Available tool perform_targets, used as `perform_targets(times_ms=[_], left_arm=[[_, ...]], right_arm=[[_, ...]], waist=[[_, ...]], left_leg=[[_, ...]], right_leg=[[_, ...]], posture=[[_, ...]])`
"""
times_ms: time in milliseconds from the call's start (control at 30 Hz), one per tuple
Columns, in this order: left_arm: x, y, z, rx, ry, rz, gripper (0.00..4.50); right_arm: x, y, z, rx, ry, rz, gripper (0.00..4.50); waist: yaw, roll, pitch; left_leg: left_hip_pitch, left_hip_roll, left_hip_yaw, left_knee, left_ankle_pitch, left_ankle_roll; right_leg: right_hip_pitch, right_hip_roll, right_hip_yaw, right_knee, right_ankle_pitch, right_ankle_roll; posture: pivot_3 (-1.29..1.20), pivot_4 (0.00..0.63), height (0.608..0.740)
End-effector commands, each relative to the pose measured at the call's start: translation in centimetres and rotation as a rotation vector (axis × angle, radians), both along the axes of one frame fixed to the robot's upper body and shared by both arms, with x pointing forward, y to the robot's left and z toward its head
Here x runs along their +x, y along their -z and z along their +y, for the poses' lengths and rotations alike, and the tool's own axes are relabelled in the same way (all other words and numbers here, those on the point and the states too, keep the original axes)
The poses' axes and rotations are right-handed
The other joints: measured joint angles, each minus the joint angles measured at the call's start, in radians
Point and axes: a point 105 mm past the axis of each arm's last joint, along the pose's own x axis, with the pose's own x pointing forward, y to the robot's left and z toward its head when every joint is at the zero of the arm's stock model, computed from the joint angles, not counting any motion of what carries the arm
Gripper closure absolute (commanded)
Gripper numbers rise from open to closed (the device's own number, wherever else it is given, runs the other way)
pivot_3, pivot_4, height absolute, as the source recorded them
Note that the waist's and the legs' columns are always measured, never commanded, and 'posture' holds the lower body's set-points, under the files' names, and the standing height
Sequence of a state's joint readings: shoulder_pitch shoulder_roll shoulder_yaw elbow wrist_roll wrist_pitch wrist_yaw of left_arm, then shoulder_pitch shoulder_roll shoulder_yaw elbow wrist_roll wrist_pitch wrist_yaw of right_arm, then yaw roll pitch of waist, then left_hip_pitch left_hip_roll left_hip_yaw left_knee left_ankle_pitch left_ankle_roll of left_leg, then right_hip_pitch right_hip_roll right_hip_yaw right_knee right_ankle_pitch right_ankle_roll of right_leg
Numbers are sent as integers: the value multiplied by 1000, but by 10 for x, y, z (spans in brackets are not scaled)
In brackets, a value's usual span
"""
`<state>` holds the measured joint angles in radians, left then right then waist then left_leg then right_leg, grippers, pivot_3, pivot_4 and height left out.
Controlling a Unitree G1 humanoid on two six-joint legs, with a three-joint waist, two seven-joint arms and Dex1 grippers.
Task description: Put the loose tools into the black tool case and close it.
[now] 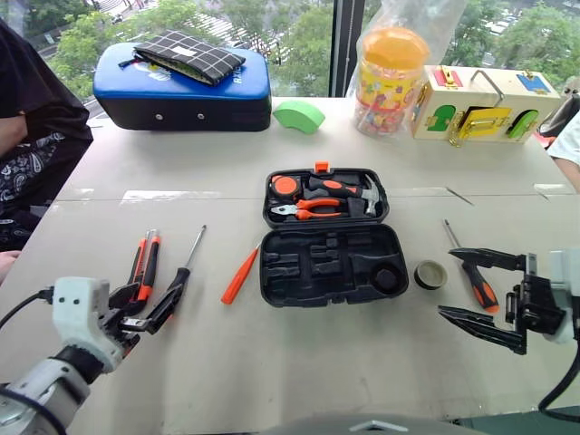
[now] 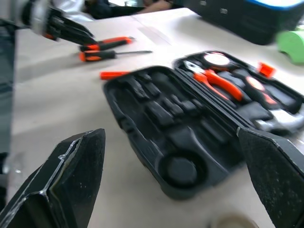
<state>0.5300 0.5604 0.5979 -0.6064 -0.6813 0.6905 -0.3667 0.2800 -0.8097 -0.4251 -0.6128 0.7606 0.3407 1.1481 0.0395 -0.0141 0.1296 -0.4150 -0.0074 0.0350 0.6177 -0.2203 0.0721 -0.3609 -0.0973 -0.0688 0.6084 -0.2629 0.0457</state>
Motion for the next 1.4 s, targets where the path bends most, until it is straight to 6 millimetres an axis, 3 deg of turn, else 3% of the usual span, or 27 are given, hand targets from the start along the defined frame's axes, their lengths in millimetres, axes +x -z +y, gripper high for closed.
perform_targets(times_ms=[33, 133, 300, 367, 467, 533, 633, 733, 867, 1067, 1400], left_arm=[[8, 28, -11, 56, -2, 96, 264], [15, 40, -20, 46, 27, 108, 1352], [24, 41, -21, 46, 28, 84, 3727], [27, 37, -18, 49, 23, 60, 3683], [45, -1, -28, -29, 88, -125, 3683], [53, -33, -52, -105, 252, -220, 3683], [55, -52, -96, -83, 630, -191, 3683], [66, -44, -126, 148, 1030, -92, 3683], [98, -34, -138, 360, 1247, -65, 3683], [148, -19, -141, 532, 1298, 7, 3683], [164, -2, -146, 609, 1390, 40, 3683]], right_arm=[[-3, -15, 13, 7, -70, -50, 0], [-1, -18, 17, 8, -72, -61, 0], [1, -17, 17, -5, -57, -71, 0], [2, -17, 17, -1, -48, -74, 0], [1, -15, 18, 4, -28, -69, 0], [0, -14, 16, 11, -3, -66, 0], [-3, -11, 12, 14, 42, -66, 0], [-6, -11, 3, 2, 119, -81, 0], [-12, -13, -4, -17, 186, -102, 0], [-23, -19, -7, -43, 268, -122, 0], [-31, -16, -2, -43, 326, -114, 0]], waist=[[2, 0, -1], [2, -1, -4], [7, 6, -7], [7, 6, -8], [7, 5, -8], [7, 1, -7], [9, -5, -8], [10, 0, -7], [0, 5, -7], [-1, 0, -6], [7, -3, -8]], left_leg=[[0, 0, 0, 0, 0, 0], [0, 0, 0, 0, 0, 0], [1, 0, 0, -1, 0, 0], [0, 0, 0, 0, 0, 0], [0, 0, 1, 0, 0, 0], [0, 0, 1, 0, 0, 0], [-1, 0, 0, 0, 0, 0], [-1, -1, 1, 1, 1, -1], [2, -2, 8, 0, 0, 1], [0, 2, 8, 0, 2, 6], [0, 2, 7, 6, 1, 8]], right_leg=[[0, 0, 0, 0, 0, 0], [0, 0, 0, 0, 0, -1], [0, 0, 0, 0, 0, -1], [0, -1, 0, 0, 1, -1], [0, -1, 0, 0, 1, -2], [0, -1, 0, 0, 1, -2], [-1, -1, -2, 1, 1, -2], [0, -1, -2, 1, 1, -2], [0, 0, 4, 1, 2, -1], [-1, 3, 4, 1, 2, -1], [-1, 1, 3, 3, 2, 0]], posture=[[0, 150, 740], [0, 150, 740], [0, 150, 740], [0, 150, 740], [0, 150, 740], [0, 150, 740], [0, 150, 740], [0, 150, 740], [0, 150, 740], [0, 150, 740], [0, 150, 740]])
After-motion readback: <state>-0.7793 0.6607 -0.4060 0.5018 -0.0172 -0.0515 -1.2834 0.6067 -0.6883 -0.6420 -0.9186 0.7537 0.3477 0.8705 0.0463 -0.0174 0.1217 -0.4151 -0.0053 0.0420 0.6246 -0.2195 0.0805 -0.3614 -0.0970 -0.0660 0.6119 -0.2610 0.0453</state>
